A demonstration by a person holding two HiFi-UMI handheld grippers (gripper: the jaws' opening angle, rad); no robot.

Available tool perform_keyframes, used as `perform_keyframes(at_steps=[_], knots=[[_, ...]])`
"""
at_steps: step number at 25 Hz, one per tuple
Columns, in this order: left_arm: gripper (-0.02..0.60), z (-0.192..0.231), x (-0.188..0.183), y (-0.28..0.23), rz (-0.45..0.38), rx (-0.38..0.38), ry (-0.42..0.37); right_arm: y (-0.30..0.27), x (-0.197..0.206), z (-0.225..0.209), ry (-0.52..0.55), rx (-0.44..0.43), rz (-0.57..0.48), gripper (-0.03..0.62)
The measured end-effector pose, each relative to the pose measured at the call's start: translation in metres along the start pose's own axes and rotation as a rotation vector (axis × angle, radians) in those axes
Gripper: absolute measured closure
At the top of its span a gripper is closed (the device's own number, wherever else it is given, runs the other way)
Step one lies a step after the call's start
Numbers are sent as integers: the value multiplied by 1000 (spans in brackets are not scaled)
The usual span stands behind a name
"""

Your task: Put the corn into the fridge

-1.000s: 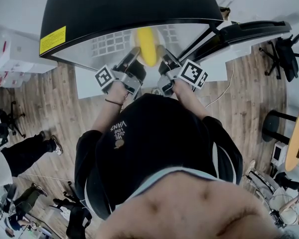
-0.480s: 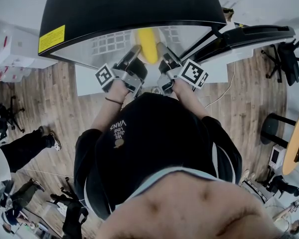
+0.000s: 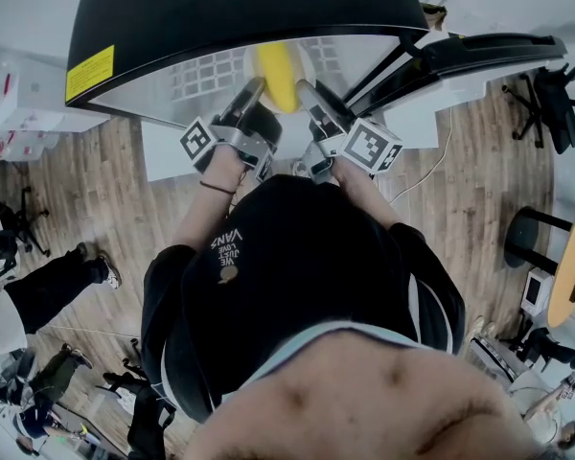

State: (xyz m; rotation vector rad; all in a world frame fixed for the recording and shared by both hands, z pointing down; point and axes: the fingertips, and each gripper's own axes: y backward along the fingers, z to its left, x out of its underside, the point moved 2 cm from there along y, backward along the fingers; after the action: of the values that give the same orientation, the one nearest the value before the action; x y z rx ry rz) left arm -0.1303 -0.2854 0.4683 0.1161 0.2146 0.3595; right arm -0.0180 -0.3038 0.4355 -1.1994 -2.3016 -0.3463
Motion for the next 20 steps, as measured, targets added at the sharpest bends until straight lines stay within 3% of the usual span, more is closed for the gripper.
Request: perform_keyframes(at_steps=[11,20], knots=[[503,-1,0,0,4,-4,2,25,8,23,549,67,10,384],[503,-1,-1,1,14,-1,4,31,29,33,802,121,66,365]])
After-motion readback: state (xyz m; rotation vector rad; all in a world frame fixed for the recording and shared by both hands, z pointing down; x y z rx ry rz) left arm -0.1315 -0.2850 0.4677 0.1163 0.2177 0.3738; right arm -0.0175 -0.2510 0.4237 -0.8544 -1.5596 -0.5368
